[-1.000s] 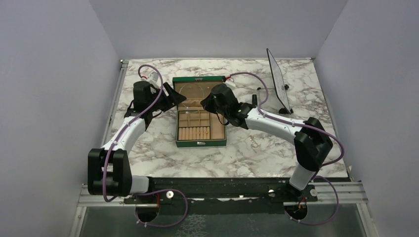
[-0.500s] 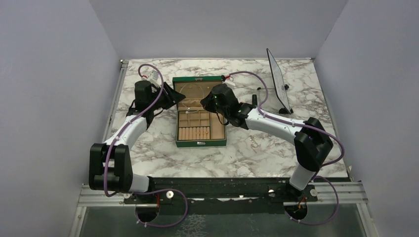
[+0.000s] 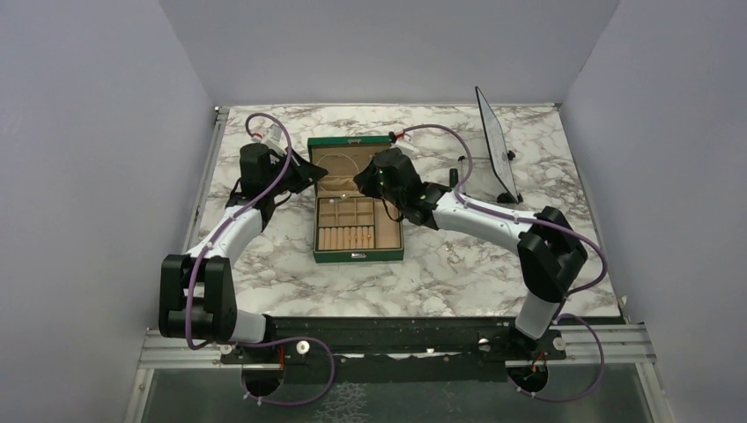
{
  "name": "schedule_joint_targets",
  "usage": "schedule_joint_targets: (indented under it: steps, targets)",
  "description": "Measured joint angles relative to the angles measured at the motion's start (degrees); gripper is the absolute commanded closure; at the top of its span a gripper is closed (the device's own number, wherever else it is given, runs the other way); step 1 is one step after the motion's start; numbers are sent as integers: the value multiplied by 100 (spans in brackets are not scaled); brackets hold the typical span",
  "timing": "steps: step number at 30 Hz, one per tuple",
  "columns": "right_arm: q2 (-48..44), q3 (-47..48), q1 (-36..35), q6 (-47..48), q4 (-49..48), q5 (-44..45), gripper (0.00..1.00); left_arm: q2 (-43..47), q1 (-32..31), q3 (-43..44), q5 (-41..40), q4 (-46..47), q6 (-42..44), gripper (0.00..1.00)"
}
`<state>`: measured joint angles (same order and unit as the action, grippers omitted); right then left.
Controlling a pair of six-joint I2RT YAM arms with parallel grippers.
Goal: Organize the mixed jewelry
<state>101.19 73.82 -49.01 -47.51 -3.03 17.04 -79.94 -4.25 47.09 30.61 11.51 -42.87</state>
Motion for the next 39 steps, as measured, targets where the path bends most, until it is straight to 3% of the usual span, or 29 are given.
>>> schedule_joint_targets:
  steps: [19, 30, 39]
  targets:
    - [369, 597, 66, 251, -4, 435, 96, -149, 0, 549, -278, -393, 192, 90]
    - [570, 885, 103, 37, 498, 894, 96, -376, -37, 577, -409, -461, 81, 76]
    - [758, 1182, 138, -192, 863, 1038, 95, -505, -48, 691, -623, -702, -118, 74]
